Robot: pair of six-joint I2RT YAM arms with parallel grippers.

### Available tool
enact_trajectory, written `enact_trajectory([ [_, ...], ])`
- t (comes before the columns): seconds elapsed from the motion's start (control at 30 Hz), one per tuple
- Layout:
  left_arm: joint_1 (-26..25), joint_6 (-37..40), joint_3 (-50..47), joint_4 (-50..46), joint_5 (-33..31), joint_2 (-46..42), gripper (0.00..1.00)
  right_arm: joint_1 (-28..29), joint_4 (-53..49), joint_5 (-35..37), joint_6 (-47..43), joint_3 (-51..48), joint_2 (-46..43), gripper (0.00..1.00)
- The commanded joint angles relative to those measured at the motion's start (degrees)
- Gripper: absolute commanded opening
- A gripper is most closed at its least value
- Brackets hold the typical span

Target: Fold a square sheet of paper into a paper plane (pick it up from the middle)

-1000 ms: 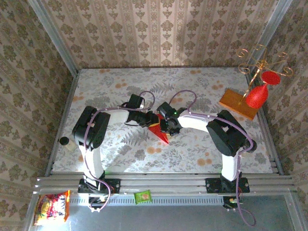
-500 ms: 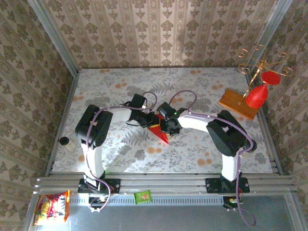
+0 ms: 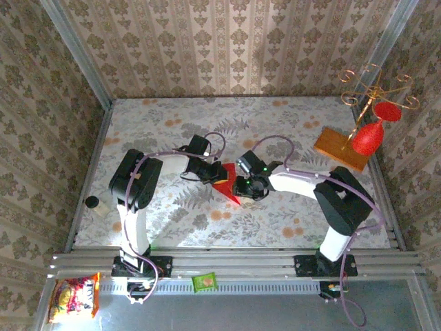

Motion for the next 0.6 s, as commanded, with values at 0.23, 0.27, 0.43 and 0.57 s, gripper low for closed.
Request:
enact_trajectory([
  [0.23, -0.24, 1.95, -1.76, -3.9, -3.21, 0.59, 0.15, -1.64, 8.0, -9.78, 1.79, -4.81, -1.13, 0.32],
  [0.27, -0.24, 1.93, -1.78, -3.84, -3.21, 0.58, 0.15, -1.81, 8.32, -9.92, 1.74, -4.83, -1.21, 0.32],
  [0.43, -0.24, 1.92, -1.77, -3.64, -2.86, 0.48, 0.16, -2.51, 8.43, -8.88, 1.39, -4.84, -1.62, 0.33],
  [0.57, -0.24, 1.94, -1.85, -3.47, -2.72, 0.6, 0.15, -2.8, 8.29, -8.27, 0.84, -4.66, -1.84, 0.34],
])
